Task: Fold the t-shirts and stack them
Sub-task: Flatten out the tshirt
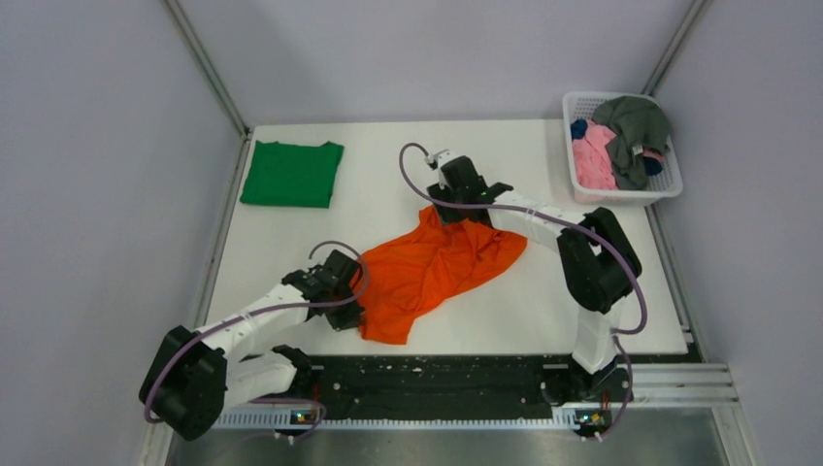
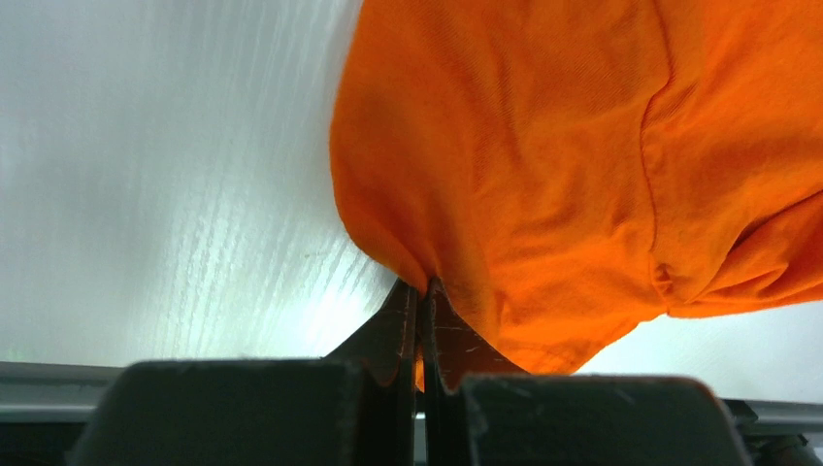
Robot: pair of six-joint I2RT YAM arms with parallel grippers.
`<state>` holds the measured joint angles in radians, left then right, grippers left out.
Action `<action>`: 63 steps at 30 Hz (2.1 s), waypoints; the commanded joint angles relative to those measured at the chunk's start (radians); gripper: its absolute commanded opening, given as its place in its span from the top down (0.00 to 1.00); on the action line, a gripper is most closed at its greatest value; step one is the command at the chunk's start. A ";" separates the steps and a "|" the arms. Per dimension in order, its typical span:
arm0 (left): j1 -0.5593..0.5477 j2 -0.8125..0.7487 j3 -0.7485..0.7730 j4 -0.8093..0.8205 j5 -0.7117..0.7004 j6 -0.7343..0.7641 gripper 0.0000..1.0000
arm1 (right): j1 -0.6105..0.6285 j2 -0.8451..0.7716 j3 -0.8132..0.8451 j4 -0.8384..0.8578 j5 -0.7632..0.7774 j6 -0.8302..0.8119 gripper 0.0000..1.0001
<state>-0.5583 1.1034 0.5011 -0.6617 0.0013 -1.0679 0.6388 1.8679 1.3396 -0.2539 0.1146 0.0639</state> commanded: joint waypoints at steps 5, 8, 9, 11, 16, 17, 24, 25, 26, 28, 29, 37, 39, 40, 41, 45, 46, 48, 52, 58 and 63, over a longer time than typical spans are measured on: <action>0.000 -0.126 0.009 0.033 -0.140 -0.013 1.00 | 0.004 -0.015 0.012 0.011 0.177 0.135 1.00; 0.000 -0.199 0.049 -0.003 -0.185 -0.006 1.00 | 0.003 -0.137 -0.045 0.044 0.213 0.173 1.00; 0.000 -0.225 0.067 -0.017 -0.203 0.000 1.00 | 0.003 -0.185 -0.062 0.045 0.231 0.183 1.00; 0.000 -0.286 0.113 -0.042 -0.239 0.013 1.00 | 0.002 -0.283 -0.102 0.030 0.282 0.212 1.00; -0.001 -0.456 0.287 -0.066 -0.304 0.089 1.00 | -0.003 -0.606 -0.211 -0.008 0.400 0.276 1.00; -0.001 -0.482 0.320 -0.056 -0.309 0.114 1.00 | -0.003 -0.674 -0.221 -0.014 0.410 0.284 1.00; -0.001 -0.539 0.650 0.042 -0.261 0.299 1.00 | -0.004 -1.026 -0.133 -0.078 0.298 0.273 1.00; -0.001 -0.530 0.701 0.059 -0.237 0.321 1.00 | -0.005 -1.066 -0.101 -0.096 0.280 0.281 1.00; 0.000 -0.520 0.752 0.072 -0.205 0.340 1.00 | -0.005 -1.093 -0.058 -0.107 0.257 0.288 1.00; -0.001 -0.502 0.848 0.099 -0.126 0.375 1.00 | -0.004 -1.135 0.008 -0.125 0.203 0.299 1.00; 0.000 -0.491 0.893 0.110 -0.089 0.392 1.00 | -0.004 -1.147 0.049 -0.144 0.165 0.305 1.00; 0.001 -0.452 1.142 0.158 0.123 0.439 1.00 | -0.004 -1.180 0.243 -0.191 -0.137 0.329 1.00; 0.002 -0.445 1.183 0.157 0.134 0.445 1.00 | -0.005 -1.181 0.274 -0.192 -0.151 0.332 1.00; 0.003 -0.441 1.203 0.155 0.136 0.450 1.00 | -0.005 -1.182 0.287 -0.190 -0.149 0.333 1.00; 0.006 -0.433 1.225 0.153 0.137 0.455 1.00 | -0.005 -1.183 0.296 -0.192 -0.142 0.333 1.00; 0.018 -0.374 1.294 0.146 0.072 0.489 1.00 | -0.005 -1.194 0.277 -0.185 -0.061 0.329 1.00; 0.018 -0.352 1.299 0.153 0.040 0.504 1.00 | -0.005 -1.197 0.259 -0.178 -0.013 0.327 1.00; 0.018 -0.287 1.305 0.156 -0.085 0.530 1.00 | -0.005 -1.198 0.220 -0.168 0.063 0.320 1.00; 0.019 -0.088 1.327 0.116 -0.369 0.595 1.00 | -0.005 -1.165 0.120 -0.150 0.381 0.300 1.00; 0.197 0.274 1.280 0.071 -0.461 0.541 1.00 | -0.009 -0.981 -0.088 -0.075 0.867 0.292 1.00; 0.324 0.678 1.289 0.126 -0.297 0.508 1.00 | -0.282 -0.673 -0.216 0.005 0.577 0.438 1.00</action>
<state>-0.3084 1.5547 1.8004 -0.5274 -0.3622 -0.5327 0.5468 0.9951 1.2102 -0.3202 0.7887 0.3973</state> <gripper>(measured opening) 0.023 0.006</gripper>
